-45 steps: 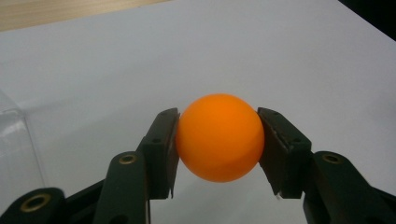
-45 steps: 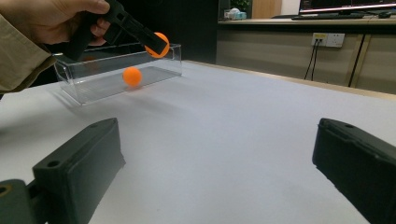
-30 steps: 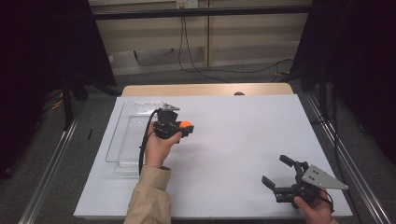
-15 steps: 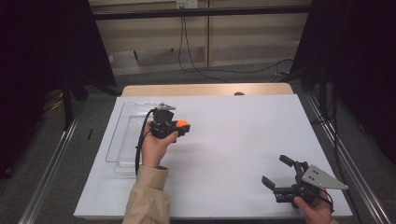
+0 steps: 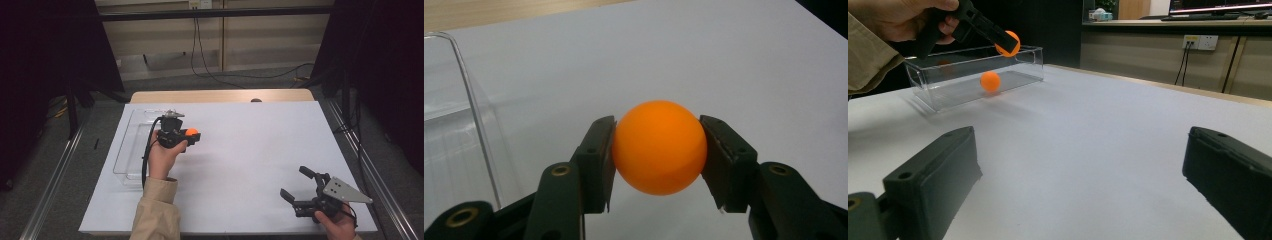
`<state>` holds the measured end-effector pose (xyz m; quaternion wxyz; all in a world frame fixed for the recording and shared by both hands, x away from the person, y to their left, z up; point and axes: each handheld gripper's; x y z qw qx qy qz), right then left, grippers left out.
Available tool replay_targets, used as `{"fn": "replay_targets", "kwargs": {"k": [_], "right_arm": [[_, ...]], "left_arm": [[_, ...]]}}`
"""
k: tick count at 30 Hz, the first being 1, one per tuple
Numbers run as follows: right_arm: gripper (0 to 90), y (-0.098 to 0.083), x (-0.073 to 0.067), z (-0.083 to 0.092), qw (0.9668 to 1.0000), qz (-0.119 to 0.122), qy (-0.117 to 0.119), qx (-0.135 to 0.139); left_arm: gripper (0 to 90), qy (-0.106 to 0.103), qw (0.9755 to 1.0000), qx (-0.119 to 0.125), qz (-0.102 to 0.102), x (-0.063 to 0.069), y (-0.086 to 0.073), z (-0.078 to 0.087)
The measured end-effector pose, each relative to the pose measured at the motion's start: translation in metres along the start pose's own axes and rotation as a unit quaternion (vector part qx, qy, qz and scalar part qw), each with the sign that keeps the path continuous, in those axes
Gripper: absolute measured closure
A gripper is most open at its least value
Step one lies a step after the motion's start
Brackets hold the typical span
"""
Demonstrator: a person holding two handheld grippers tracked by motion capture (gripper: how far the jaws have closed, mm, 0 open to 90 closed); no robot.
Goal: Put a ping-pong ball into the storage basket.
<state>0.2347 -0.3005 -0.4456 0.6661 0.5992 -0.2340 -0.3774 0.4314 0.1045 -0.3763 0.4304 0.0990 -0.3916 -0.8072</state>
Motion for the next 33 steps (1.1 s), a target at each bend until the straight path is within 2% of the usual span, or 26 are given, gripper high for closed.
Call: {"fn": "replay_targets", "kwargs": {"k": [12, 33], "right_arm": [[1.2, 0.000, 0.000, 0.000, 1.0000, 0.000, 0.000, 0.000], [1.2, 0.000, 0.000, 0.000, 1.0000, 0.000, 0.000, 0.000]], "left_arm": [[51.0, 0.008, 0.9999, 0.006, 0.009, -0.006, -0.001, 0.008], [51.0, 0.027, 0.9996, 0.004, 0.006, -0.014, -0.004, 0.017]]}}
Point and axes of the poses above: each handheld gripper's, and its own axes: z roughly backward along the jaws, y roughly out of its top, x roughly to its right, and after that the axes turned 3 degrees about -z, right-handed
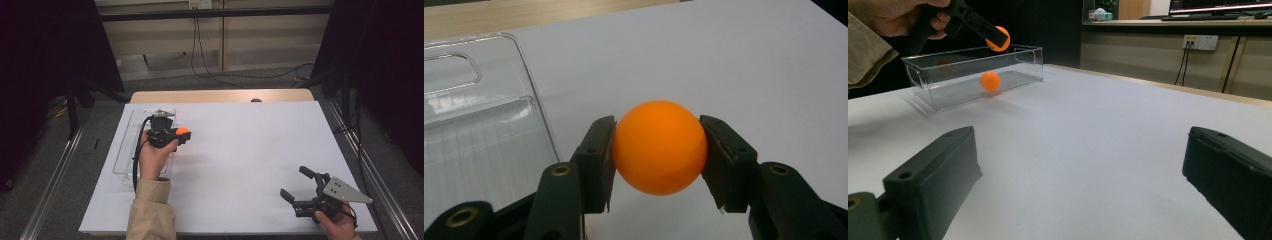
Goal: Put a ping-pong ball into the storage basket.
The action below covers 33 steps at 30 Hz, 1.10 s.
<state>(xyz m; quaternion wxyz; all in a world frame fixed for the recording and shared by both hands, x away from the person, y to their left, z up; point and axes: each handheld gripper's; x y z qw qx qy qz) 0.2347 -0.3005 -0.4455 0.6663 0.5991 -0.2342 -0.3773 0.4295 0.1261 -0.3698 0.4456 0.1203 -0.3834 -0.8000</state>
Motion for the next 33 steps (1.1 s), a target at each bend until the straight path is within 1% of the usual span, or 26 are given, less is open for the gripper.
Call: {"fn": "replay_targets", "kwargs": {"k": [18, 19, 28, 33], "right_arm": [[1.2, 0.0000, 0.0001, 0.0001, 1.0000, 0.000, 0.000, 0.000], [1.2, 0.0000, 0.0001, 0.0001, 1.0000, 0.001, 0.000, 0.000], [1.1, 0.0000, 0.0001, 0.0001, 1.0000, 0.001, 0.000, 0.000], [1.2, 0.0000, 0.0000, 0.0001, 1.0000, 0.001, 0.000, 0.000]], "left_arm": [[51.0, 0.010, 0.9999, 0.001, 0.001, -0.0048, -0.0013, 0.0048], [51.0, 0.011, 0.9999, 0.000, -0.001, -0.0054, -0.0013, 0.0052], [51.0, 0.018, 0.9998, 0.000, 0.002, -0.0077, -0.0022, 0.0071], [51.0, 0.020, 0.9998, -0.001, 0.000, -0.0090, -0.0027, 0.0075]]}}
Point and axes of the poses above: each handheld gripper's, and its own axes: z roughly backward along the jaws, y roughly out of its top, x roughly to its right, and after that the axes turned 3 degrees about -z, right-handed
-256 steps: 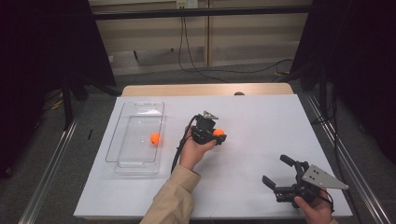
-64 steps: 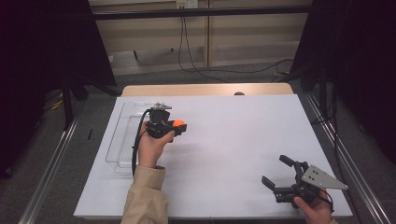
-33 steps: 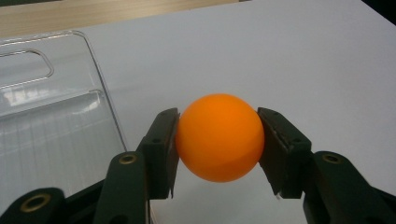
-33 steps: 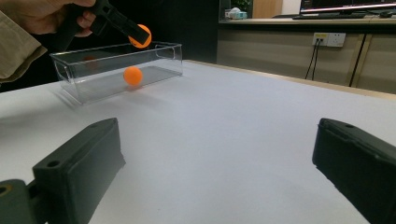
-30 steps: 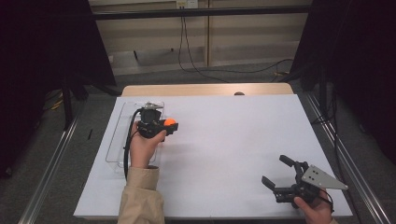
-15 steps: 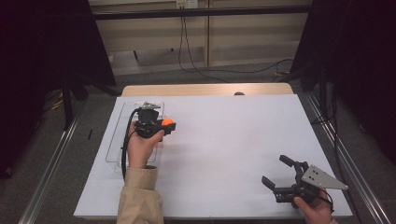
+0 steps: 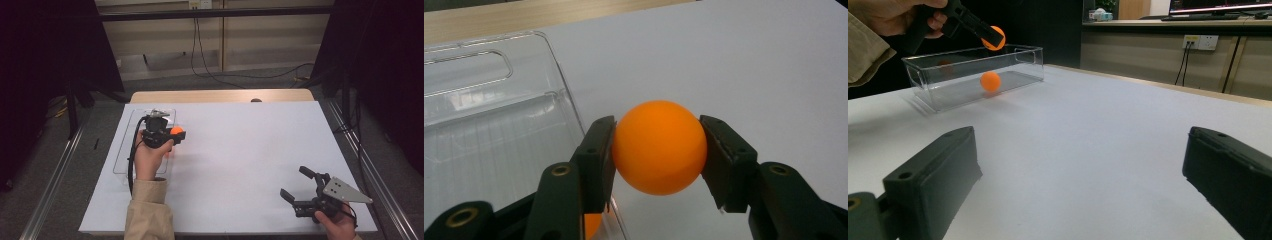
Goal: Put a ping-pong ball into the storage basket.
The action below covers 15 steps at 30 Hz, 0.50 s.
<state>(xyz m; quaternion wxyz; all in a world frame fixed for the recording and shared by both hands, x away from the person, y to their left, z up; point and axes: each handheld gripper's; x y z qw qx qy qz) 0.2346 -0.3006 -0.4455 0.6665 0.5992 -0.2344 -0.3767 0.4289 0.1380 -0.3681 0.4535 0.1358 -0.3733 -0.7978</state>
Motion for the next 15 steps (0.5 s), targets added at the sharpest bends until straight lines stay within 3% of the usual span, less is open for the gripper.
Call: {"fn": "replay_targets", "kwargs": {"k": [15], "right_arm": [[1.2, 0.0000, 0.0001, 0.0000, 1.0000, 0.000, 0.000, 0.000]], "left_arm": [[51.0, 0.008, 0.9999, 0.006, 0.007, -0.0059, -0.0016, 0.0057]]}}
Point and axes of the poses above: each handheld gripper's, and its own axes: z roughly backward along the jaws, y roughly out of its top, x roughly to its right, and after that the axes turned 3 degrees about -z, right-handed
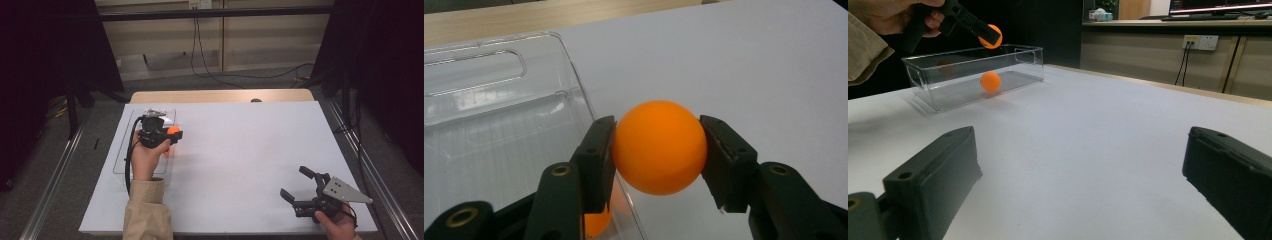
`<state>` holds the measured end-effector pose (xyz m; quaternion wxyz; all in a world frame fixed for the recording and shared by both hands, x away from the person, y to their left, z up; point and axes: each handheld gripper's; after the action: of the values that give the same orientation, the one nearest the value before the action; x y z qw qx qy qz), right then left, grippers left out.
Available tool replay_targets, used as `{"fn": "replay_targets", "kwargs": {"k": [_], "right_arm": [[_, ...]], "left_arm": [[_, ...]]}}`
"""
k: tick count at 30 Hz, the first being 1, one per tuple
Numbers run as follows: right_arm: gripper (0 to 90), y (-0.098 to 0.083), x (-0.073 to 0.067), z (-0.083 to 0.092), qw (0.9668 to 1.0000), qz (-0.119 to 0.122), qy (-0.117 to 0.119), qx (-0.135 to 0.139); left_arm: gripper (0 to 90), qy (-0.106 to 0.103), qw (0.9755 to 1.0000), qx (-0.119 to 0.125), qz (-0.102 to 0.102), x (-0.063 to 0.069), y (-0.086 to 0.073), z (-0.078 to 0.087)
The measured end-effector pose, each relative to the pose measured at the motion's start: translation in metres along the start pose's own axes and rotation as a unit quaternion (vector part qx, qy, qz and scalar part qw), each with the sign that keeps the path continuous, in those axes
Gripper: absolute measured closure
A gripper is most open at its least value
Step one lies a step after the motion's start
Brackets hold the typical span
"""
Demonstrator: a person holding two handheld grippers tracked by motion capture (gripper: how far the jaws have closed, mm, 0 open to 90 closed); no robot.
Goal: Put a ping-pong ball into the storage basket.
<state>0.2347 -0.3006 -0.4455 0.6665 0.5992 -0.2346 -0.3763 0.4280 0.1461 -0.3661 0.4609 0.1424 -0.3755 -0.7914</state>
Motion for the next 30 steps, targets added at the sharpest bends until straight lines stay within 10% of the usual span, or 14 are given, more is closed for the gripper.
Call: {"fn": "replay_targets", "kwargs": {"k": [30], "right_arm": [[1.2, 0.000, 0.000, 0.000, 1.0000, 0.000, 0.000, 0.000]], "left_arm": [[51.0, 0.017, 0.9998, 0.005, 0.007, -0.013, -0.005, 0.008]]}}
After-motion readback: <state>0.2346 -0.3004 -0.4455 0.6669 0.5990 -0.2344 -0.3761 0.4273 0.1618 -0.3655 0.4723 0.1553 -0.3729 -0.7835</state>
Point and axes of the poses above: each handheld gripper's, and its own axes: z roughly backward along the jaws, y roughly out of its top, x roughly to its right, and after that the axes turned 3 degrees about -z, right-handed
